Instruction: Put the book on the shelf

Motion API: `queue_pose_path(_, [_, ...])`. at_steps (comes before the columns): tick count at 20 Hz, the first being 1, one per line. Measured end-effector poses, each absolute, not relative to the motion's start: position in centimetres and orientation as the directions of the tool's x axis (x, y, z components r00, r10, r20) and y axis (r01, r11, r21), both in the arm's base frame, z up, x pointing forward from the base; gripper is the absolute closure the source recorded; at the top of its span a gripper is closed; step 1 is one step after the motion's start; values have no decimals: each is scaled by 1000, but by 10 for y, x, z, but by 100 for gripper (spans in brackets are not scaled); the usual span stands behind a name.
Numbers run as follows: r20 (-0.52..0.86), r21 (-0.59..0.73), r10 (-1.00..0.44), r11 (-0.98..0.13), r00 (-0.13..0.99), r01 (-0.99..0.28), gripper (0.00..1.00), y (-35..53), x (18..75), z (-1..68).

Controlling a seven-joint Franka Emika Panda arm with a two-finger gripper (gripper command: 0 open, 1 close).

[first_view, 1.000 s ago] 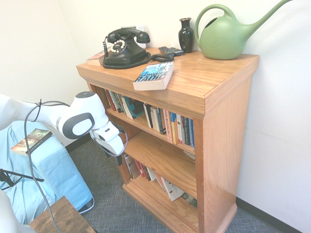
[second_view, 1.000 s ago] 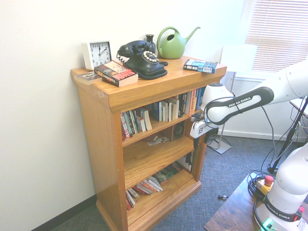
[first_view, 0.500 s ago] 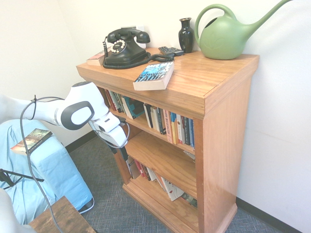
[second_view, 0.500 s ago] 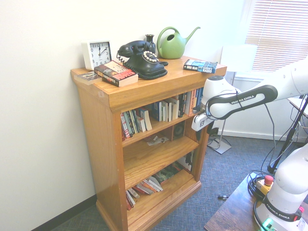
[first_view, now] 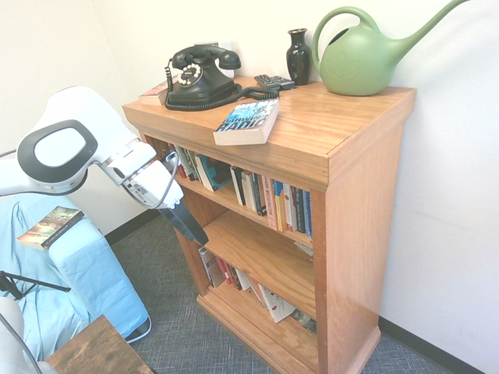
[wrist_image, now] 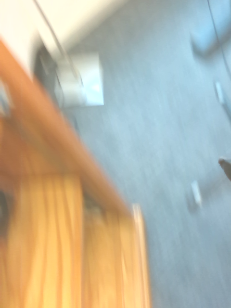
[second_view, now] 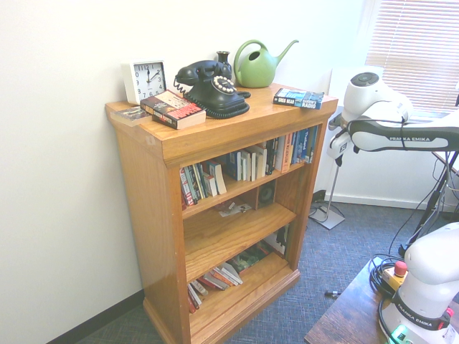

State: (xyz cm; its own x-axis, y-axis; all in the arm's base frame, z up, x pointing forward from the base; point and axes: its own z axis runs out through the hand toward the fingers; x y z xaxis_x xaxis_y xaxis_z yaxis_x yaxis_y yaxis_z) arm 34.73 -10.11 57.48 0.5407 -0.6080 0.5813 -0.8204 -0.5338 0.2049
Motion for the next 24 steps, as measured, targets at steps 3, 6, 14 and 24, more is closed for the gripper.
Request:
queue_pose_path(3, [673,289,-484,-524,559,-801,0,-97,352,608])
queue_pose_path(6, [734,367,-354,-511,579,-777,0,-91,367,637])
queue_pose_path(14, [747,499,-138,-530,650,-686,0,-69,434,649])
queue_pose_path(24, [737,586,49,-544,674,-601,0,-59,467,624])
